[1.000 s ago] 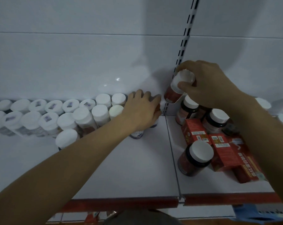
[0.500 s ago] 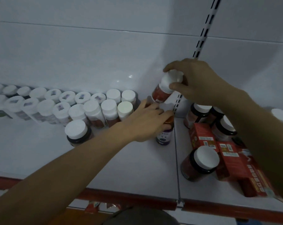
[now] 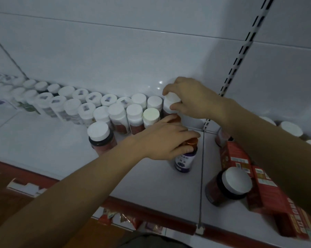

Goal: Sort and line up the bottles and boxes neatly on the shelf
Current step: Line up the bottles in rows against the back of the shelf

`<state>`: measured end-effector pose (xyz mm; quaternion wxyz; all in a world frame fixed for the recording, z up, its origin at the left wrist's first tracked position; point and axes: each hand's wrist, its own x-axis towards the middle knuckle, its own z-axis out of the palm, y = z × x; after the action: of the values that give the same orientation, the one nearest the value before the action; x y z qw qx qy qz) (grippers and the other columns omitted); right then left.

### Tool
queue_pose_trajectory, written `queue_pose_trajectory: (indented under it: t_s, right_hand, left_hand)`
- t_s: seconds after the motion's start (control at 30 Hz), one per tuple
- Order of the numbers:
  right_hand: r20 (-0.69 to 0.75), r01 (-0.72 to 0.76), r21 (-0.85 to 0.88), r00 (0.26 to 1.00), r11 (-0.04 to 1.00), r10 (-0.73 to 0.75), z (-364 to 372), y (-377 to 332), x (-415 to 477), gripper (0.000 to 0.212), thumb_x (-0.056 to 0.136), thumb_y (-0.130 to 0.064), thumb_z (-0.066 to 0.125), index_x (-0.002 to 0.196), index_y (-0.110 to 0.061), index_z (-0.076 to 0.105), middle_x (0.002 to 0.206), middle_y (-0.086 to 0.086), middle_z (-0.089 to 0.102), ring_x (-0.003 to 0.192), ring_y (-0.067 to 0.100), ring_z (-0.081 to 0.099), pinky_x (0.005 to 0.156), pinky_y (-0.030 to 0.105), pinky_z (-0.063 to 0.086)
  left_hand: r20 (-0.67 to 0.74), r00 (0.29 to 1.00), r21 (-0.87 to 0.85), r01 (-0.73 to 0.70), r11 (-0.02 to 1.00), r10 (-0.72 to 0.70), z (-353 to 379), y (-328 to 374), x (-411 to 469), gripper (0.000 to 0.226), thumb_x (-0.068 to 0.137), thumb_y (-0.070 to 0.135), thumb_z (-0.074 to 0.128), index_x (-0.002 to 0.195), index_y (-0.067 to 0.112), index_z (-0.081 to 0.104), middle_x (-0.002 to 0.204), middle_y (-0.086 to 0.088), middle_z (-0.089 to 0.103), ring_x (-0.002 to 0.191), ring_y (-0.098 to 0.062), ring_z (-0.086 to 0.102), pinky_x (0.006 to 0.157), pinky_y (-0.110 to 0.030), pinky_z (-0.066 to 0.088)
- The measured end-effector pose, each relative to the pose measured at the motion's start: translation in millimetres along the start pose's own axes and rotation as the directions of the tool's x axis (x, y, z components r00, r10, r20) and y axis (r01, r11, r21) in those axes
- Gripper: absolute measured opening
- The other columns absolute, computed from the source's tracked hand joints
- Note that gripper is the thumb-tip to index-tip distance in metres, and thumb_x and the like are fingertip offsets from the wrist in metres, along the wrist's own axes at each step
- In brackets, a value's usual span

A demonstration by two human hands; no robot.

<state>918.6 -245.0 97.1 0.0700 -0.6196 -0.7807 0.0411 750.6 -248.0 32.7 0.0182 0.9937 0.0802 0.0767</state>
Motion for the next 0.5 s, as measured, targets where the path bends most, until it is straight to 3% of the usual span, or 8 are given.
queue_pose_trajectory:
  t_s: [0.17, 0.3, 0.4, 0.5]
  right_hand:
    - [0.028, 0.026, -0.037, 0.999, 0.999, -0.025, 12, 2, 4, 0.045, 0.091, -0.016, 0.071, 0.133, -0.025, 0.061, 0.118, 0.004, 0.05, 0.1, 0.028, 0.057, 0.089, 0.043, 0.05]
    - [0.046, 0.035, -0.01, 0.998, 0.999, -0.034, 14, 10, -4, 0.036, 0.093, -0.021, 0.067, 0.129, -0.021, 0.063, 0.11, 0.006, 0.057, 0.102, 0.028, 0.058, 0.09, 0.04, 0.047]
    - [0.03, 0.001, 0.02, 1.0, 1.0, -0.001, 13, 15, -15, 0.036, 0.094, -0.02, 0.063, 0.131, -0.021, 0.061, 0.114, 0.008, 0.058, 0.103, 0.027, 0.059, 0.092, 0.041, 0.048]
    - [-0.033, 0.018, 0.054, 0.999, 0.998, -0.016, 9, 9, -23, 0.035, 0.097, -0.019, 0.059, 0.131, -0.022, 0.06, 0.116, 0.007, 0.056, 0.101, 0.024, 0.06, 0.092, 0.042, 0.05]
  left_hand:
    - [-0.068, 0.998, -0.021, -0.009, 1.0, 0.008, -3, 1, 0, 0.045, 0.102, 0.045, 0.051, 0.138, 0.019, 0.056, 0.117, 0.001, 0.068, 0.104, -0.018, 0.059, 0.104, -0.032, 0.035]
    - [-0.235, 0.97, -0.174, 0.018, 0.985, -0.059, -30, -11, -29, 0.027, 0.099, 0.03, 0.062, 0.121, 0.015, 0.068, 0.11, 0.001, 0.066, 0.098, -0.014, 0.059, 0.087, -0.028, 0.046]
    - [-0.251, 0.894, -0.164, 0.337, 0.927, -0.37, -52, -44, -59, 0.032, 0.097, 0.037, 0.052, 0.119, 0.018, 0.066, 0.11, 0.001, 0.065, 0.099, -0.018, 0.06, 0.087, -0.04, 0.051]
    - [-0.065, 0.785, -0.056, 0.613, 0.788, -0.616, -67, -75, -74, 0.047, 0.084, 0.04, 0.049, 0.125, 0.021, 0.063, 0.117, -0.005, 0.06, 0.106, -0.028, 0.06, 0.089, -0.051, 0.053]
